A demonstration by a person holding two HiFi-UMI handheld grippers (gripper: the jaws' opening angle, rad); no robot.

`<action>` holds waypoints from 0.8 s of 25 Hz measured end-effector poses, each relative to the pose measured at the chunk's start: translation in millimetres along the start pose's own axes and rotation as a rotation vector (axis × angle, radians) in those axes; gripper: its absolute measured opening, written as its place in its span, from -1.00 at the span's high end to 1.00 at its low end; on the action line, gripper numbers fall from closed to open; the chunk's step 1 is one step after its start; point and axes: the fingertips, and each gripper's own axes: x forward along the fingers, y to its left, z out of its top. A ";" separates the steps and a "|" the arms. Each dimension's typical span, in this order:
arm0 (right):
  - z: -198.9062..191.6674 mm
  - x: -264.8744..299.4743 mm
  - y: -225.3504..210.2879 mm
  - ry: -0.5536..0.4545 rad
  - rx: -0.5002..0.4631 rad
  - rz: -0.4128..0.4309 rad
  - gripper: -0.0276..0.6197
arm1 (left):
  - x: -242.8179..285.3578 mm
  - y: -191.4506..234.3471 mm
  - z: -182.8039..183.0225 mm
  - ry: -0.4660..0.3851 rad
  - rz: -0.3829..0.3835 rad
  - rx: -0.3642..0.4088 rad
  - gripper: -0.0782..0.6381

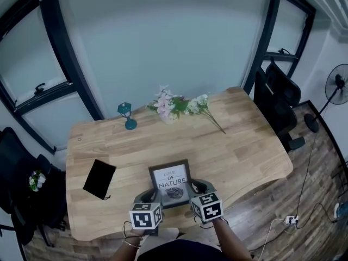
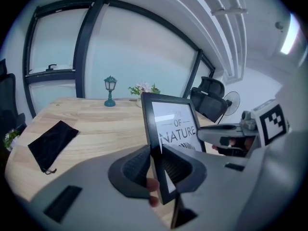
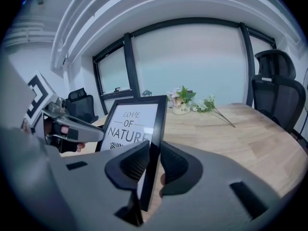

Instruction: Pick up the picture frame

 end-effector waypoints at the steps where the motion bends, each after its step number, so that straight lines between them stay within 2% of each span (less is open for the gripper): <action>1: 2.4 -3.8 1.0 -0.011 0.000 -0.001 0.69 | -3.1 -2.1 1.4 -0.008 0.000 0.002 0.58; 20: 16.1 -71.5 2.6 -0.132 -0.031 -0.016 0.69 | -52.7 -47.3 12.5 -0.110 0.003 0.046 0.59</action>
